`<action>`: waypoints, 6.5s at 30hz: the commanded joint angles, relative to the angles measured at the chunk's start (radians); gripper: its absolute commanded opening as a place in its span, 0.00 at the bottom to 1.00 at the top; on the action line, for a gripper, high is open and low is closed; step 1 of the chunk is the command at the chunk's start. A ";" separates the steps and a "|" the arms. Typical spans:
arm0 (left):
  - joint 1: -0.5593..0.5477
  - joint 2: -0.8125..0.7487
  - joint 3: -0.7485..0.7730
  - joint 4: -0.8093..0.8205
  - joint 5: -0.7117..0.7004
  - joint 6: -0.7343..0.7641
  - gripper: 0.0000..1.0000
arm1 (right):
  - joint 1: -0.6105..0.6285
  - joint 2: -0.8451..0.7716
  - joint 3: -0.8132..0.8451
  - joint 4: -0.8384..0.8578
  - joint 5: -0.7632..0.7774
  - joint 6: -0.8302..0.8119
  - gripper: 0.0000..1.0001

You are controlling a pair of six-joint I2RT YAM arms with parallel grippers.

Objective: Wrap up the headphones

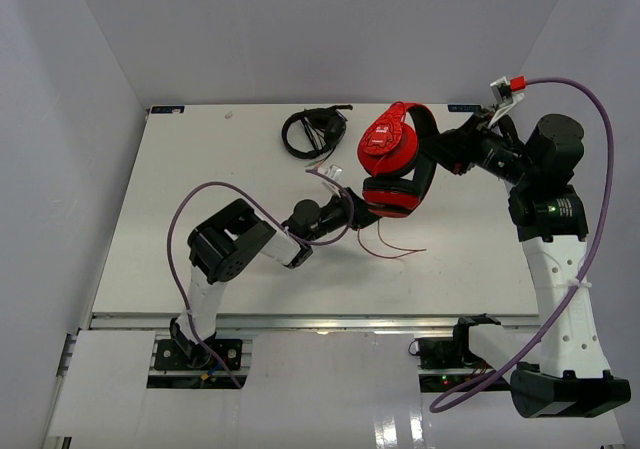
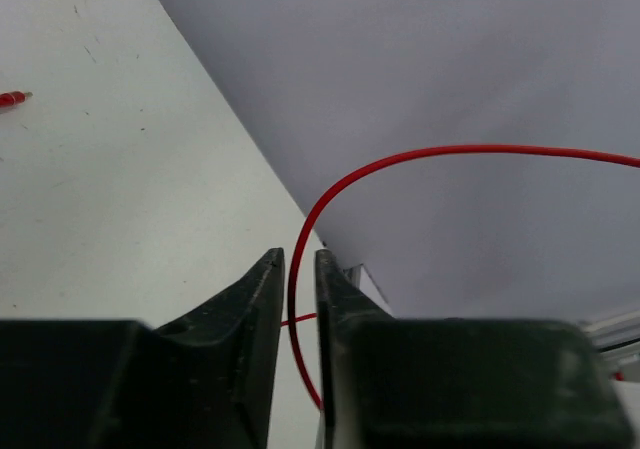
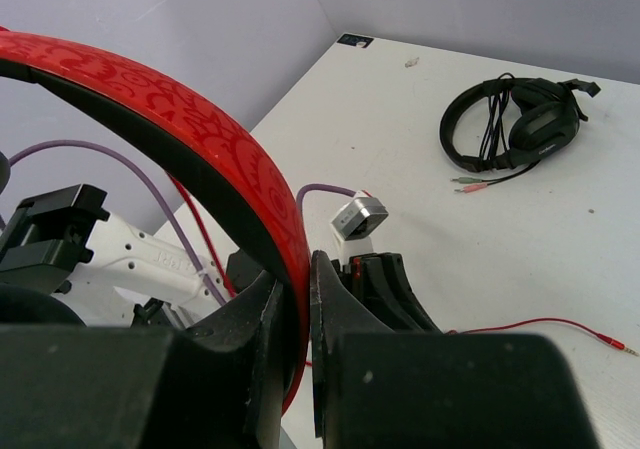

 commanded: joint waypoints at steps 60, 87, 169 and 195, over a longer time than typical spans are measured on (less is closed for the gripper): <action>-0.451 -0.564 0.538 -1.610 -0.208 0.691 0.00 | 0.359 0.062 -0.578 0.516 1.275 -0.658 0.08; -0.064 -0.628 0.684 -1.872 -0.340 0.994 0.00 | 0.353 -0.139 -0.578 0.154 0.453 -0.808 0.08; -0.003 -0.132 -0.078 -0.445 -0.278 0.641 0.95 | 0.083 0.001 -0.187 -0.011 0.123 -0.238 0.08; 0.010 0.071 0.359 -1.011 -0.601 0.568 0.51 | 0.083 -0.021 -0.170 -0.016 0.105 -0.207 0.08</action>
